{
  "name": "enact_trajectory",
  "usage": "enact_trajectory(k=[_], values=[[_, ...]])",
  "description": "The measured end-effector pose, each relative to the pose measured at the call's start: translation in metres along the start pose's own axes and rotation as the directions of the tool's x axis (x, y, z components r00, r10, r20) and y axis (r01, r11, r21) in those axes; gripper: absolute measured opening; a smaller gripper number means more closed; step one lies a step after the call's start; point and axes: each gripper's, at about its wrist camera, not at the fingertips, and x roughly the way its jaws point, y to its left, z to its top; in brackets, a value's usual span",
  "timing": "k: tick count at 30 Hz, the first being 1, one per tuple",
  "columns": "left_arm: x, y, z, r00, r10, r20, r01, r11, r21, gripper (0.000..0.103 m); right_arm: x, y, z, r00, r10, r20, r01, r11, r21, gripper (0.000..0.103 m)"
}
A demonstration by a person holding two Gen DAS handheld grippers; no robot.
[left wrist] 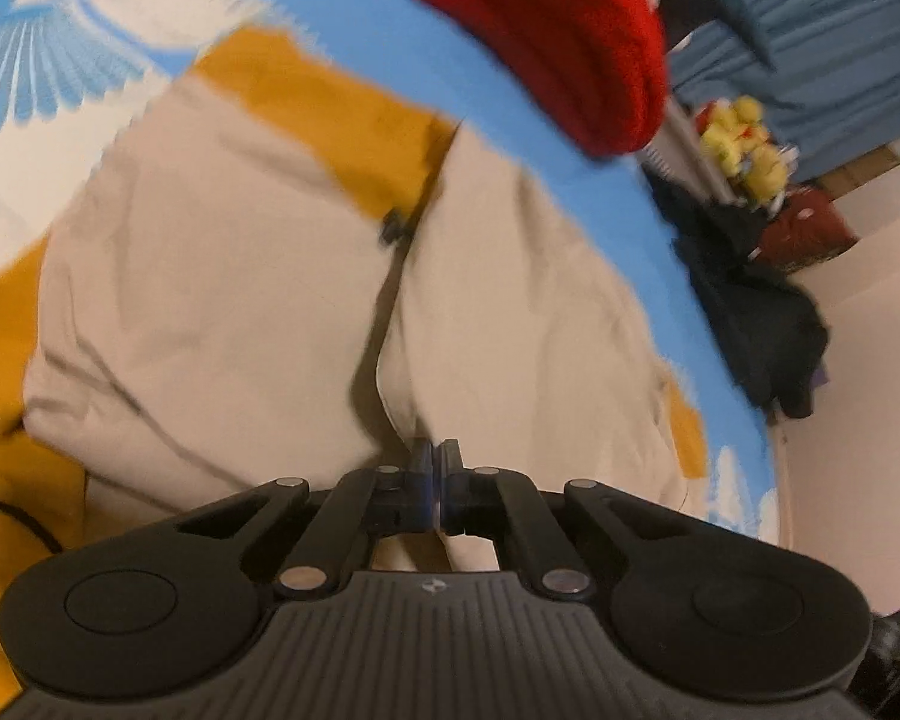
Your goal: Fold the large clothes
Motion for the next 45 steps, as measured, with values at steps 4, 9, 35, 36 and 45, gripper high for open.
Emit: enact_trajectory(k=[4, 9, 35, 36, 45], values=[[-0.033, -0.012, 0.009, 0.986, -0.100, 0.134, 0.095, 0.995, 0.037, 0.001, -0.031, 0.018, 0.003, 0.973, 0.173, 0.155, -0.168, 0.985, -0.047, 0.002], [-0.003, -0.002, 0.003, 0.990, 0.142, -0.003, -0.142, 0.988, 0.055, 0.002, -0.018, 0.014, -0.001, 0.993, 0.097, 0.069, -0.097, 0.995, -0.012, 0.001], [0.027, -0.061, -0.047, 0.983, 0.159, -0.093, -0.113, 0.920, 0.375, 0.029, 0.016, 0.000, -0.009, 0.974, -0.226, 0.002, 0.226, 0.974, -0.007, 0.029], [0.022, -0.058, -0.045, 0.987, 0.149, -0.061, -0.117, 0.925, 0.362, 0.029, 0.010, 0.007, -0.008, 0.969, -0.240, 0.058, 0.243, 0.969, -0.039, 0.029], [0.030, -0.024, -0.032, 0.957, 0.287, -0.043, -0.270, 0.936, 0.225, 0.028, 0.023, 0.011, -0.007, 0.972, -0.234, 0.003, 0.233, 0.968, -0.095, 0.029]])
